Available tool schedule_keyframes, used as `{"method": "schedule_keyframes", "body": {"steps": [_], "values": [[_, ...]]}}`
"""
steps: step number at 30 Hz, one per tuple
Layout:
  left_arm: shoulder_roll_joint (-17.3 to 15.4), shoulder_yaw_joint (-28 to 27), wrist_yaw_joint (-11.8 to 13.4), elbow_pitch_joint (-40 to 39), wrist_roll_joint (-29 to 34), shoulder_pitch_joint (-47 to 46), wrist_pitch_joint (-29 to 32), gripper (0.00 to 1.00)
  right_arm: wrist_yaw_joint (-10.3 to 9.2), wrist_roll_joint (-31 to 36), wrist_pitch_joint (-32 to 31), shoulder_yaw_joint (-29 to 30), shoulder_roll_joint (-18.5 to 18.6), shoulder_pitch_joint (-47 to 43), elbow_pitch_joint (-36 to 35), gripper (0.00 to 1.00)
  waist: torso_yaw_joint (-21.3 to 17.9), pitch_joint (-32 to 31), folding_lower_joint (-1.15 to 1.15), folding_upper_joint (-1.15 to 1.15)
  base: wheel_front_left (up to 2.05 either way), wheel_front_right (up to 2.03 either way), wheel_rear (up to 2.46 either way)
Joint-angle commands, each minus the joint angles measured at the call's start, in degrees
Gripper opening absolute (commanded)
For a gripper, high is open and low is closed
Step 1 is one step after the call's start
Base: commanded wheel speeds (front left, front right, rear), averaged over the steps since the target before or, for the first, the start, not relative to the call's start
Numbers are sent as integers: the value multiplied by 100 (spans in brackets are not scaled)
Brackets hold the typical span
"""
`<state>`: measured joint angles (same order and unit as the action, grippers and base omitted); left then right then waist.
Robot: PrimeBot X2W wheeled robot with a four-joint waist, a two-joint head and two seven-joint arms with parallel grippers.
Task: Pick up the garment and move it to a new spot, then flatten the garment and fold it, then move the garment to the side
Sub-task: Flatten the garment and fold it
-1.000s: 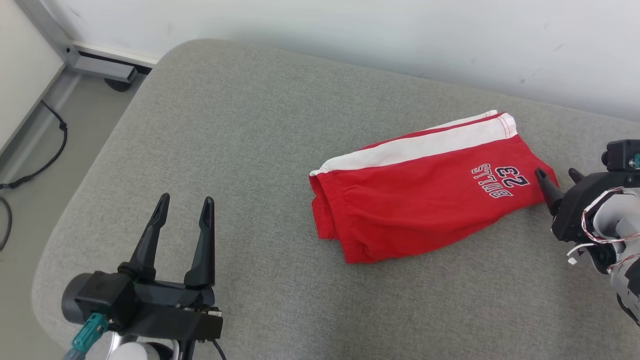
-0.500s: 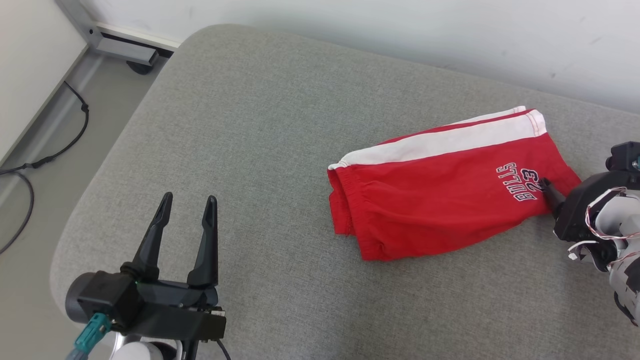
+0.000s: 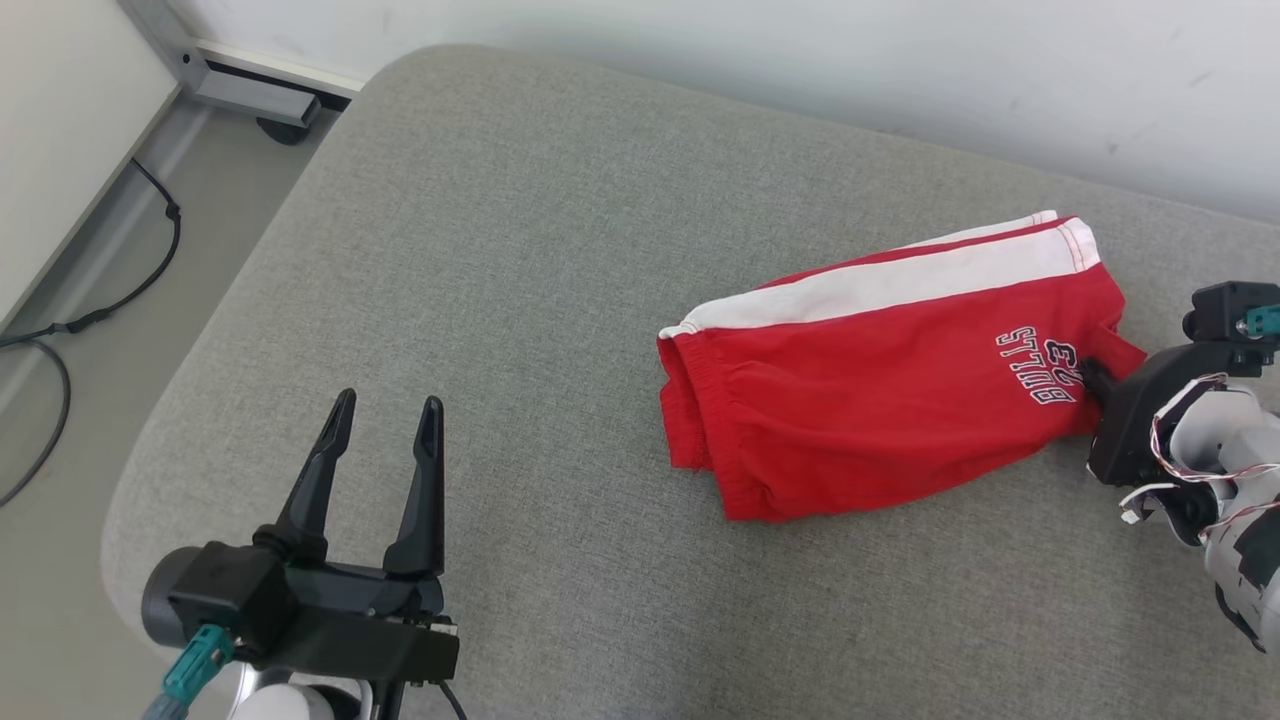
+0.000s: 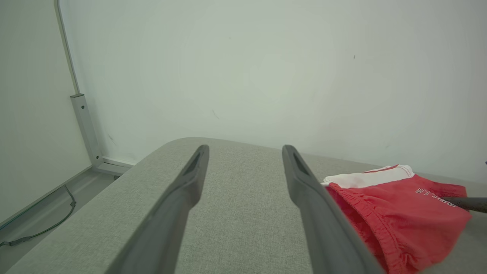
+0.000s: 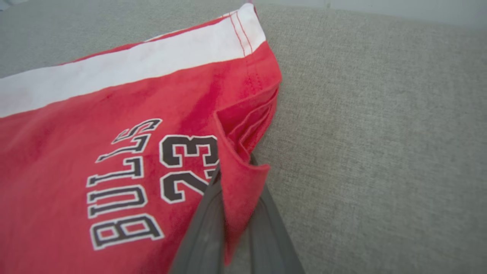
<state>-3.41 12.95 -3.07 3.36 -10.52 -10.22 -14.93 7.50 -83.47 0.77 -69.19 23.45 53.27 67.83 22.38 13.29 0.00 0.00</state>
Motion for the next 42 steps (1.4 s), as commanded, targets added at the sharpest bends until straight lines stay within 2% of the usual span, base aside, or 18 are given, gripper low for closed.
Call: {"method": "schedule_keyframes", "body": {"steps": [1, 13, 26, 37, 42], "values": [[1, -22, -30, 35, 86, -33, -32, 100, -3, 49, 75, -28, 43, -98, -53, 0, -27, -39, 0, 0, 0, 0, 0], [-10, -104, -88, 191, 112, 150, -32, 100, -3, -207, 675, 163, 493, -570, -1032, 0, -315, -450, 0, 0, 0, 0, 0], [-81, -113, -140, 303, 121, 333, -32, 100, -3, -749, 1167, 525, 1092, -1544, -2551, 0, -754, -773, 0, 0, 0, 0, 0], [-123, -120, -114, 374, 103, 460, -33, 100, -3, -798, 1428, 938, 1365, -2497, -3480, 0, -1074, -903, 0, 0, 0, 0, 0], [-140, -132, -86, 376, 98, 534, -33, 100, -3, -585, 1440, 1395, 1430, -3055, -3780, 0, -1222, -959, 0, 0, 0, 0, 0]]}}
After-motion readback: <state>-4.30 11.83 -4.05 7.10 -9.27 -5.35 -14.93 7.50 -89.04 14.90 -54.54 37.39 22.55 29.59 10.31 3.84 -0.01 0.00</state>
